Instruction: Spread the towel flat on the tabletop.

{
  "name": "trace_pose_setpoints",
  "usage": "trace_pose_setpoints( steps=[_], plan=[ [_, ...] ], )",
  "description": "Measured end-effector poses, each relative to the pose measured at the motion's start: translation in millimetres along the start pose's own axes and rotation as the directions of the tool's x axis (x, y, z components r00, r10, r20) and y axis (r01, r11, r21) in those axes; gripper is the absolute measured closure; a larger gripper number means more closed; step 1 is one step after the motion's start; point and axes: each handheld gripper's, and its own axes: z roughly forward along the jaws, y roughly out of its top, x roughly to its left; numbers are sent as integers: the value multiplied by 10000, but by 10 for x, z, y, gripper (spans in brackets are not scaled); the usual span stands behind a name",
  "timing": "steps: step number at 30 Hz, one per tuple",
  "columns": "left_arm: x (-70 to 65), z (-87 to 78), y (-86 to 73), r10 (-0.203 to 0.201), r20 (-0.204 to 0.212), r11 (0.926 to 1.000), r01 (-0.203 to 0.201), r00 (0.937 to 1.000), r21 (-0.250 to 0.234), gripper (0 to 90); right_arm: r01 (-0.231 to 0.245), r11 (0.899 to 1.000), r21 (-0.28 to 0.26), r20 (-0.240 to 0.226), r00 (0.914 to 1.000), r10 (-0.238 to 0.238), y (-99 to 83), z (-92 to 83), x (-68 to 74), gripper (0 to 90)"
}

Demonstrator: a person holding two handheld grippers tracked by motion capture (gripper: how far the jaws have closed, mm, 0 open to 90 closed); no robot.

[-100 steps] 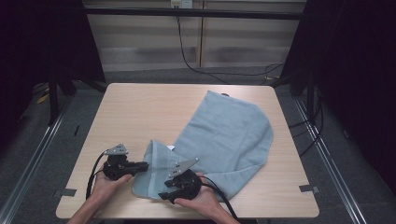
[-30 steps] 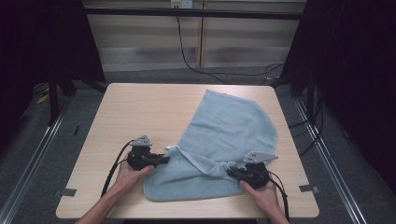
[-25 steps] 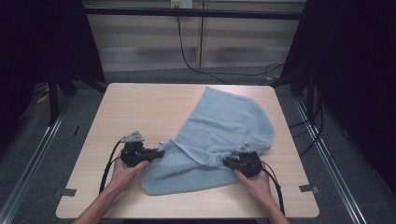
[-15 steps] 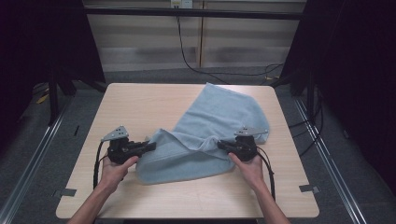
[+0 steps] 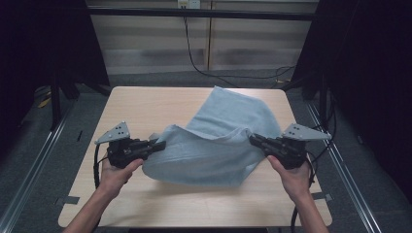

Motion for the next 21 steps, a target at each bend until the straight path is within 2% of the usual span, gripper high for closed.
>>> trace_pose_setpoints(
  steps=[2, 3, 4, 5, 6, 7, 8, 9, 10, 11, 12, 13, 14, 17, 18, 20, 21],
  plan=[
    [-85, -34, 19, 262, 60, 9997, -262, 9996, 0, 819, 103, 9995, -311, -124, 9999, -107, 13, -175, 80, 858],
    [-115, -44, 0, 273, 99, 9996, -273, 9996, 25, 819, 103, 9995, -311, -124, 9999, -107, 13, -175, 80, 858],
    [-183, -66, -123, 301, 233, 9993, -306, 9993, 209, 817, 123, 9997, -227, -250, 9996, -129, -82, -225, 150, 858],
    [-183, -66, -123, 301, 233, 9993, -306, 9993, 209, 814, 123, 9997, -227, -250, 9996, -129, -82, -225, 150, 858],
    [-207, -69, -223, 309, 269, 9988, -319, 9992, 377, 806, 201, 9997, 138, -422, 9989, -195, -273, -260, 234, 857],
    [-233, -56, -466, 470, 218, 9928, -491, 9987, 1090, 795, 208, 9994, 261, -514, 9985, -195, -399, -276, 277, 857],
    [-233, -56, -466, 470, 218, 9928, -491, 9987, 1090, 795, 208, 9994, 261, -514, 9985, -195, -399, -276, 277, 857],
    [-232, -48, -606, 333, 271, 9905, -366, 9991, 1327, 796, 35, 9987, 502, -788, 9969, 4, -686, -293, 362, 856],
    [-240, -22, -872, -3, 399, 9811, -75, 9992, 1936, 800, -5, 9970, 771, -815, 9966, 68, -829, -288, 406, 856],
    [-265, -9, -981, -8, 411, 9706, -91, 9992, 2404, 801, -46, 9939, 1102, -852, 9963, 140, -962, -285, 456, 856],
    [-265, -9, -981, -8, 411, 9706, -91, 9992, 2404, 801, -46, 9939, 1102, -852, 9963, 140, -962, -285, 456, 856],
    [-298, -14, -1059, -33, 530, 9611, -115, 9986, 2761, 801, -81, 9901, 1398, -983, 9949, 220, -1085, -278, 498, 856],
    [-346, -39, -1126, -42, 725, 9556, -174, 9974, 2941, 801, -47, 9855, 1698, -1048, 9942, 228, -1190, -277, 539, 855],
    [-452, -110, -1226, -52, 1190, 9465, -335, 9929, 3210, 789, -149, 9715, 2366, -1490, 9875, 515, -1431, -336, 667, 829],
    [-491, -137, -1243, -55, 1316, 9460, -376, 9913, 3221, 777, -163, 9720, 2346, -1518, 9870, 532, -1435, -374, 692, 804],
    [-542, -201, -1245, -97, 1509, 9499, -380, 9885, 3103, 734, -291, 9765, 2136, -1675, 9837, 660, -1410, -448, 711, 718],
    [-551, -239, -1239, -70, 1573, 9524, -413, 9875, 3020, 734, -291, 9765, 2136, -1675, 9837, 660, -1410, -448, 711, 718]
  ],
)
